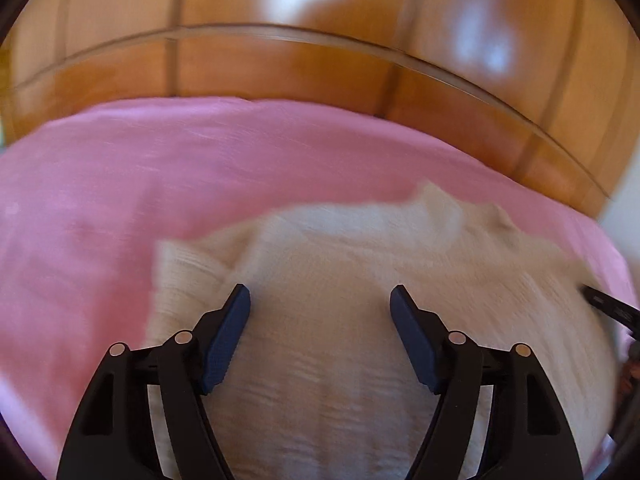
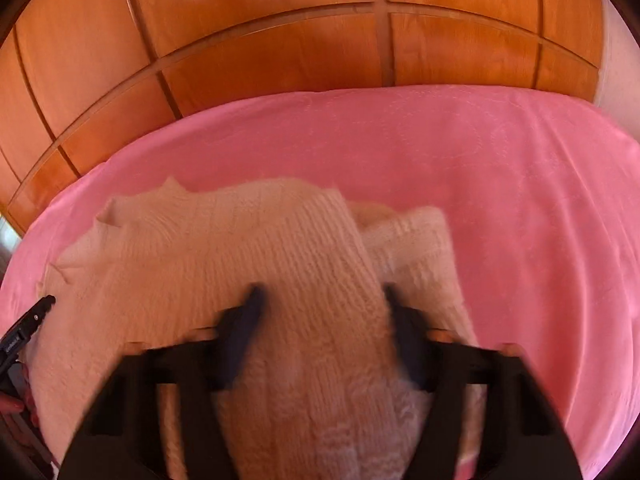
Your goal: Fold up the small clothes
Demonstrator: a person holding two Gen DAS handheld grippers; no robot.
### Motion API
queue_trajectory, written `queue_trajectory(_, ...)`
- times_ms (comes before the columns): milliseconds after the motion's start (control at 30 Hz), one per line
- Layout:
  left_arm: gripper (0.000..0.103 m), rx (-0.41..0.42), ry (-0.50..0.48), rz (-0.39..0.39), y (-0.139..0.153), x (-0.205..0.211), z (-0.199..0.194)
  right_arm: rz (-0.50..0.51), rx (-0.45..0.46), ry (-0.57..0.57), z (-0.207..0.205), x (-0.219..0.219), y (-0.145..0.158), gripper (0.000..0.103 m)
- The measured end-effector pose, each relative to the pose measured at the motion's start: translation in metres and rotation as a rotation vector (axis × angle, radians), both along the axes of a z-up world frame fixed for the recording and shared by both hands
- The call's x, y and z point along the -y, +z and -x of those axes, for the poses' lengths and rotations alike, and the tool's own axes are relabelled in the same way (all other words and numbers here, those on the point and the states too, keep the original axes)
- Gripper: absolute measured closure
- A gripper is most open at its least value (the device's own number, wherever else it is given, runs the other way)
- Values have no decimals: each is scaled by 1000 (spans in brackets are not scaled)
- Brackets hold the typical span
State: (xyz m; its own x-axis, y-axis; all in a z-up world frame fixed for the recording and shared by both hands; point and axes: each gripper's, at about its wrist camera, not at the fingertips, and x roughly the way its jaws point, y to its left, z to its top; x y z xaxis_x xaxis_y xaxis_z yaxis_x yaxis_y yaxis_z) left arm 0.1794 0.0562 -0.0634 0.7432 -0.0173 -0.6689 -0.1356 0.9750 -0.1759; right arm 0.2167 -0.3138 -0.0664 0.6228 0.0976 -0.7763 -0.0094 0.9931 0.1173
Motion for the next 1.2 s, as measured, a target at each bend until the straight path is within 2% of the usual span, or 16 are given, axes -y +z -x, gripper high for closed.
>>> queue_trajectory(33, 31, -11, 79, -11, 0, -7, -3, 40, 12, 6, -3, -4, 4, 93)
queue_trajectory(100, 31, -64, 160, 28, -5, -17, -12, 81, 42, -20, -11, -6, 8, 95)
queue_trajectory(133, 31, -87, 171, 68, -9, -23, -17, 94, 55, -39, -15, -4, 8, 97)
queue_trajectory(200, 31, -72, 160, 74, -11, -25, -18, 107, 74, -82, -26, 3, -1, 97)
queue_trajectory(300, 29, -73, 145, 91, -13, -27, -18, 71, 22, -123, -38, 17, -22, 97)
queue_trajectory(367, 29, -71, 142, 89, -10, -26, -14, 68, 22, -132, -45, 18, -18, 95)
queue_trajectory(433, 29, -68, 142, 81, -3, -20, -12, 95, 24, -131, -45, 16, -18, 91)
queue_trajectory(533, 29, 7, 80, 80, 21, 3, 8, 118, 28, -150, -51, 13, -19, 81)
queue_trajectory(600, 29, 58, -7, 45, 38, 29, 17, 118, 33, -163, -48, 15, -19, 76)
queue_trajectory(633, 29, 65, -44, 36, 41, 39, 18, 127, 34, -178, -47, 15, -18, 68)
queue_trajectory(767, 29, -5, -221, -4, 42, 91, 6, 158, 39, -202, -48, 7, -15, 55)
queue_trajectory(900, 29, -104, -286, -238, 18, 136, -13, 180, 43, -215, -46, 6, -13, 48)
queue_trajectory(967, 29, -109, -270, -304, 3, 137, -24, 186, 44, -222, -46, 6, -13, 43)
queue_trajectory(1000, 28, -110, -239, -308, -4, 131, -32, 187, 43, -226, -47, 7, -13, 42)
queue_trajectory(1100, 21, -171, -209, -189, -12, 114, -51, 186, 43, -231, -46, 9, -13, 38)
queue_trajectory(1200, 20, -172, -219, -206, -12, 115, -51, 182, 38, -232, -47, 10, -13, 37)
